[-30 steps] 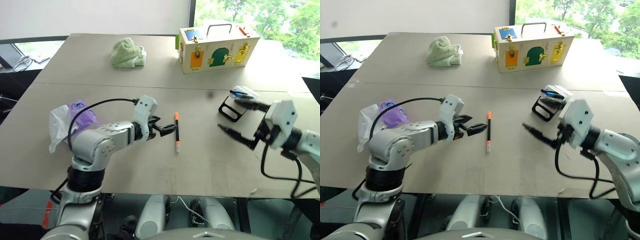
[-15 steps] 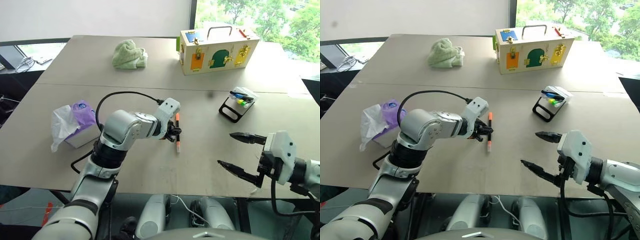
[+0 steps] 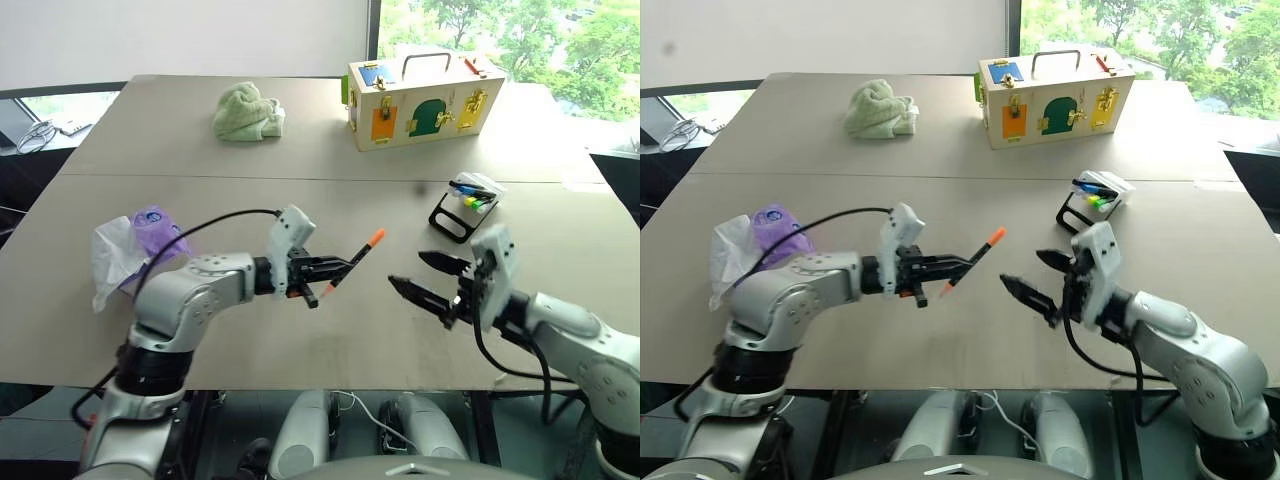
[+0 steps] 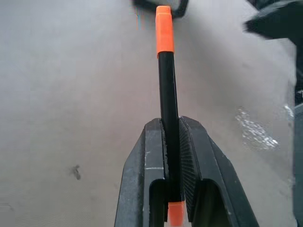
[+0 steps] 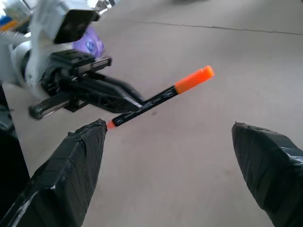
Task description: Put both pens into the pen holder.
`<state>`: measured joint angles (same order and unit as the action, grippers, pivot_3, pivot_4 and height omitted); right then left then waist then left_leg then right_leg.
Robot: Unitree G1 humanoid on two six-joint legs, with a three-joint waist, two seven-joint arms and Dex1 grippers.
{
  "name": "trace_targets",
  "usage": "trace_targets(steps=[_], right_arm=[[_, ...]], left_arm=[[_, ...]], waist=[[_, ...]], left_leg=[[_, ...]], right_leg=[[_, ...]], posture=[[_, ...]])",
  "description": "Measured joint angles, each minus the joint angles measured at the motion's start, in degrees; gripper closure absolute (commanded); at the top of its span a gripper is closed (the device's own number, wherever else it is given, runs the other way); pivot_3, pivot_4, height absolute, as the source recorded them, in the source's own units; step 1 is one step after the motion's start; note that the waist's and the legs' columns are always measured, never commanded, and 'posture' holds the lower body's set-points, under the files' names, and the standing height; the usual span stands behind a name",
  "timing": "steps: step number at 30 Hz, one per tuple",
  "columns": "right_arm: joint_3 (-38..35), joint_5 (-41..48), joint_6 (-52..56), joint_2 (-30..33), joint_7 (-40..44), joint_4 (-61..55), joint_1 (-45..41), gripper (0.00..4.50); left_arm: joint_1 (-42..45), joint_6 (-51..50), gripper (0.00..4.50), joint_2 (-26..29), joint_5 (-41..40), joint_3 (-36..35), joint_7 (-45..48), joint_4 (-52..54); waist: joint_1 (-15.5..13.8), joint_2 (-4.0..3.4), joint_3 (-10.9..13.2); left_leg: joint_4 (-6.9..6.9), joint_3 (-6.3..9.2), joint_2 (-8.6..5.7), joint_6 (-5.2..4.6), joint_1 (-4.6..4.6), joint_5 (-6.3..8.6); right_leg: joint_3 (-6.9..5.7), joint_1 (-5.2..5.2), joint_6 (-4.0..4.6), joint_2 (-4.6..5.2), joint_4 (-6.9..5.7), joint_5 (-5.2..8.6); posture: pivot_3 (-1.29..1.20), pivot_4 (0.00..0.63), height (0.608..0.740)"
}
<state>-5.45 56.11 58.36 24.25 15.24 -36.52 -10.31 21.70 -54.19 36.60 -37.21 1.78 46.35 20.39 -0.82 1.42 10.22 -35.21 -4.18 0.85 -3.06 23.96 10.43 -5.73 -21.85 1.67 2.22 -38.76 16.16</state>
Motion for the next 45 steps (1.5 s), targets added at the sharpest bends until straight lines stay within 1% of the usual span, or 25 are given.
trace_targets(steps=[3,5,6,7,8,10,11,12,14,16,18,20,22,23,24,25,27,29,30,31,34,41,45], right_arm=[[-0.4,6.5,4.1,-3.5,-5.6,5.4,-4.8,0.00],[-0.4,10.6,5.6,-5.3,-8.7,7.7,-7.3,0.56],[-0.6,12.5,6.3,-5.9,-10.2,8.7,-8.5,0.89],[-0.7,15.0,6.7,-6.4,-12.0,10.0,-9.9,1.33],[-0.7,16.1,6.7,-6.6,-12.7,10.3,-10.6,1.88],[-0.7,19.4,7.1,-6.5,-14.8,10.6,-11.5,2.83],[-0.7,20.6,7.1,-6.5,-15.6,10.8,-11.5,3.17],[-0.7,22.0,7.1,-6.4,-16.4,11.2,-11.6,3.73],[-0.6,25.4,7.1,-5.4,-17.4,11.8,-12.1,4.43],[-0.6,27.3,7.0,-3.6,-18.1,11.8,-12.4,4.44],[-0.6,28.3,6.1,-2.2,-18.2,11.8,-12.7,4.44],[-0.6,28.9,5.7,-1.8,-18.7,11.8,-12.9,4.44],[-0.7,29.0,4.6,-1.6,-19.2,11.8,-13.0,4.44],[-1.2,24.7,2.1,0.6,-18.6,9.0,-13.0,4.44],[-1.7,22.1,0.7,2.1,-17.9,7.3,-13.1,4.44],[-2.0,19.2,-0.5,4.4,-17.5,5.4,-13.3,4.44],[-2.5,8.9,-4.8,12.4,-14.8,0.2,-13.4,4.44],[-4.2,1.0,-8.2,17.1,-13.0,-1.9,-13.4,4.44],[-4.3,0.0,-8.7,17.7,-12.9,-2.0,-13.4,4.44],[-4.4,-4.3,-9.9,20.3,-12.1,-2.6,-13.2,4.44],[-4.6,-10.7,-11.4,23.9,-11.0,-2.9,-13.0,4.44],[-3.9,-20.1,-13.6,23.8,-9.1,-1.4,-12.4,4.44],[-1.3,-25.2,-14.0,23.5,-7.7,-0.7,-11.0,4.44]], left_arm=[[-2.3,5.3,4.45,-0.4,0.5,0.4,1.9,3.1],[-3.5,7.1,4.50,-0.9,0.5,0.9,2.1,4.8],[-3.7,7.8,4.50,-1.2,0.8,1.1,2.0,5.6],[-3.9,9.0,4.50,-1.5,1.2,1.2,1.8,6.4],[-3.9,9.4,4.50,-1.7,1.3,1.2,1.7,6.5],[-4.0,10.3,4.50,-2.0,1.8,1.2,1.2,6.7],[-4.1,10.6,4.50,-2.0,2.0,1.2,1.1,6.7],[-4.4,11.2,4.50,-2.0,2.2,1.2,1.0,6.7],[-5.0,12.5,4.50,-2.1,2.8,1.7,1.0,6.8],[-5.0,14.0,4.50,-2.4,3.7,2.5,0.8,7.0],[-5.4,16.7,4.50,-4.0,4.8,2.9,0.7,6.5],[-5.1,15.3,3.55,-4.6,2.5,2.1,0.9,5.5],[-4.7,13.8,2.81,-4.7,0.3,0.9,1.2,5.1],[-3.3,13.0,2.48,-6.0,-2.1,-1.2,0.2,3.9],[-2.7,13.0,1.96,-6.5,-2.4,-2.4,-0.7,3.3],[-2.1,13.1,1.55,-6.6,-2.4,-3.6,-1.6,2.4],[-1.7,13.4,0.60,-4.5,-2.0,-5.7,-2.2,0.5],[-1.8,14.8,0.59,-2.7,0.4,-5.7,-1.7,-0.3],[-1.8,15.0,0.59,-2.7,0.7,-5.6,-1.7,-0.3],[-1.6,16.0,0.59,-2.6,1.5,-5.1,-1.2,-0.5],[-1.4,18.2,0.59,-1.8,3.0,-3.4,0.7,-0.7],[-0.5,22.0,0.59,-0.9,5.5,-1.4,4.2,-0.7],[0.7,22.4,0.59,-1.0,5.6,-1.3,4.4,-0.8]], waist=[[-0.3,-0.03,0.0],[-0.1,-0.03,0.0],[0.0,-0.03,0.0],[0.0,-0.03,0.0],[0.0,-0.03,0.0],[0.0,-0.03,0.0],[0.0,-0.03,0.0],[0.0,-0.03,0.0],[0.0,-0.04,0.0],[0.0,-0.04,0.0],[0.0,-0.04,0.0],[0.0,-0.04,0.0],[0.0,-0.04,0.0],[0.0,-0.11,0.1],[-0.1,-0.11,0.1],[-0.2,-0.11,0.1],[-0.2,-0.10,0.1],[-0.1,-0.08,0.1],[-0.1,-0.08,0.1],[-0.2,-0.10,0.1],[-0.2,-0.07,0.1],[-0.1,-0.07,0.1],[-0.1,-0.06,0.1]], left_leg=[[0.00,-0.01,-0.06,-0.11,0.09,0.02],[0.00,-0.02,-0.06,-0.29,0.15,-0.04],[0.00,-0.03,-0.06,-0.29,0.17,-0.04],[0.00,-0.03,-0.06,-0.30,0.18,-0.04],[0.00,-0.04,-0.06,-0.30,0.18,-0.04],[0.01,-0.03,-0.06,-0.31,0.18,-0.03],[0.01,-0.03,-0.06,-0.32,0.18,-0.03],[0.00,-0.05,-0.06,-0.32,0.18,-0.03],[0.00,-0.08,-0.06,-0.43,0.19,0.04],[0.00,-0.08,-0.06,-0.56,0.20,0.12],[-0.01,-0.08,-0.06,-0.58,0.20,0.12],[-0.01,-0.08,-0.05,-0.58,0.20,0.13],[-0.01,-0.08,-0.05,-0.58,0.28,0.12],[-0.10,-0.08,-0.05,-0.58,0.54,0.12],[-0.20,-0.07,-0.05,-0.57,0.81,0.10],[-0.23,-0.08,-0.06,-0.41,0.90,0.00],[-0.22,-0.15,-0.06,-0.38,0.90,-0.02],[-0.19,-0.19,-0.06,-0.37,0.86,-0.02],[-0.19,-0.20,-0.06,-0.36,0.85,-0.02],[-0.19,-0.20,-0.05,-0.36,0.88,-0.03],[-0.17,-0.22,-0.04,-0.35,0.86,-0.03],[-0.17,-0.26,-0.03,-0.35,0.84,-0.03],[-0.18,-0.25,-0.03,-0.35,0.84,-0.03]], right_leg=[[-0.01,-0.01,0.18,0.05,0.06,-0.12],[-0.01,-0.04,0.19,0.04,0.09,-0.12],[-0.01,-0.06,0.18,0.03,0.09,-0.12],[-0.01,-0.07,0.18,0.02,0.09,-0.12],[-0.01,-0.08,0.18,0.00,0.08,-0.12],[-0.01,-0.08,0.01,-0.03,0.06,-0.03],[-0.01,-0.08,-0.01,-0.04,0.06,-0.02],[-0.01,-0.08,-0.03,-0.03,0.06,-0.02],[0.00,-0.09,-0.05,-0.03,0.07,-0.02],[0.00,-0.09,-0.07,-0.03,0.07,-0.01],[-0.01,-0.09,-0.07,-0.04,0.07,-0.01],[0.00,-0.10,-0.08,-0.06,0.06,-0.01],[0.00,-0.21,-0.08,-0.07,0.05,-0.01],[0.00,-0.44,-0.10,-0.07,-0.02,-0.02],[0.00,-0.67,-0.13,-0.10,-0.08,-0.04],[0.00,-0.76,-0.16,-0.11,-0.09,-0.05],[0.04,-0.76,-0.19,-0.12,-0.05,-0.06],[0.07,-0.75,-0.19,-0.12,-0.02,-0.06],[0.08,-0.76,-0.19,-0.12,-0.04,-0.06],[0.08,-0.81,-0.19,-0.12,-0.05,-0.06],[0.10,-0.80,-0.18,-0.12,-0.04,-0.06],[0.14,-0.80,-0.18,-0.12,-0.04,-0.06],[0.14,-0.80,-0.18,-0.12,-0.04,-0.06]], posture=[[0.00,0.150,0.740],[0.00,0.150,0.740],[0.00,0.150,0.740],[0.00,0.150,0.740],[0.00,0.150,0.740],[0.00,0.150,0.740],[0.00,0.150,0.740],[0.00,0.150,0.740],[0.00,0.150,0.740],[0.00,0.150,0.740],[0.00,0.150,0.740],[0.00,0.150,0.740],[0.00,0.150,0.740],[0.00,0.150,0.740],[0.00,0.150,0.740],[0.00,0.150,0.740],[0.00,0.150,0.740],[0.00,0.150,0.740],[0.00,0.150,0.740],[0.00,0.150,0.740],[0.00,0.150,0.740],[0.00,0.150,0.740],[0.00,0.150,0.740]])
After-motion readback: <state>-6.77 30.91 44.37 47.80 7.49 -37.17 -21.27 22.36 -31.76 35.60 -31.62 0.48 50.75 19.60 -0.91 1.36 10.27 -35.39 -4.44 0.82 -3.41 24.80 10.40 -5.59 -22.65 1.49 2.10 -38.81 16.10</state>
